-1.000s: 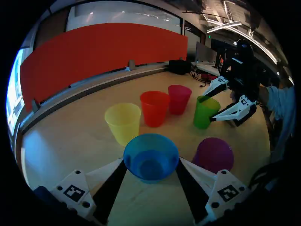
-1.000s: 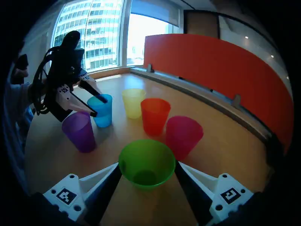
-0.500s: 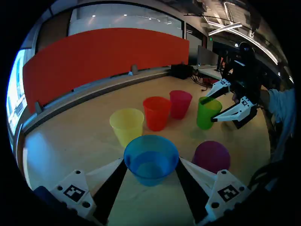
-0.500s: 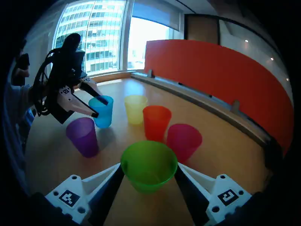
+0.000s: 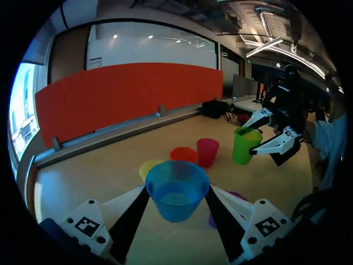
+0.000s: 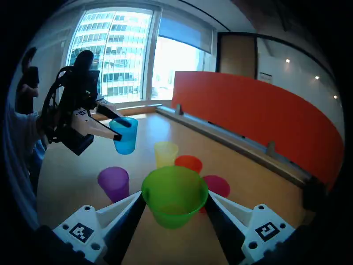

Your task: Pour water

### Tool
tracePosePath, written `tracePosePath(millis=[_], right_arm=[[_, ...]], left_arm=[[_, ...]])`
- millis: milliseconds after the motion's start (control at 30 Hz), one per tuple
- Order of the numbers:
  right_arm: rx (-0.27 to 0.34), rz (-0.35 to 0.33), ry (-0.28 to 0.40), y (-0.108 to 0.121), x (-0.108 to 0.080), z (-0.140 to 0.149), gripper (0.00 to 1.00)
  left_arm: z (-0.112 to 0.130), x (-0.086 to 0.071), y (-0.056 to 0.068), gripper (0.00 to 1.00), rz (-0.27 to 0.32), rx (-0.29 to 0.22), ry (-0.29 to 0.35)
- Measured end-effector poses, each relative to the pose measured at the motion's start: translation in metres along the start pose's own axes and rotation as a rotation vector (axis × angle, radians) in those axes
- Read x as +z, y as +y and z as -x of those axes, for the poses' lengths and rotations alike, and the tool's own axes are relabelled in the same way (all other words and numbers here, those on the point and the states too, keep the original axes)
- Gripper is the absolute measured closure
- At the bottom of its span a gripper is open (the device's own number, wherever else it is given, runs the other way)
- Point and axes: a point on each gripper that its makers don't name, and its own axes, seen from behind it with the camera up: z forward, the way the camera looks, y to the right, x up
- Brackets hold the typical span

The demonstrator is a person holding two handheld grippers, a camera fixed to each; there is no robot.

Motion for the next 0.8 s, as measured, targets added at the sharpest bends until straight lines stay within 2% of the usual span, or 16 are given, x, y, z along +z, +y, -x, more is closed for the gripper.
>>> tracePosePath(millis=[400,800], right_arm=[[-0.003,0.001,0.121,-0.016,-0.027,-0.054,0.09],[-0.017,0.005,0.212,-0.025,-0.042,-0.088,0.09]], left_arm=[[-0.049,-0.037,0.009,0.14,-0.026,0.006,0.12],[-0.08,-0.062,0.02,0.14,-0.029,0.002,0.21]])
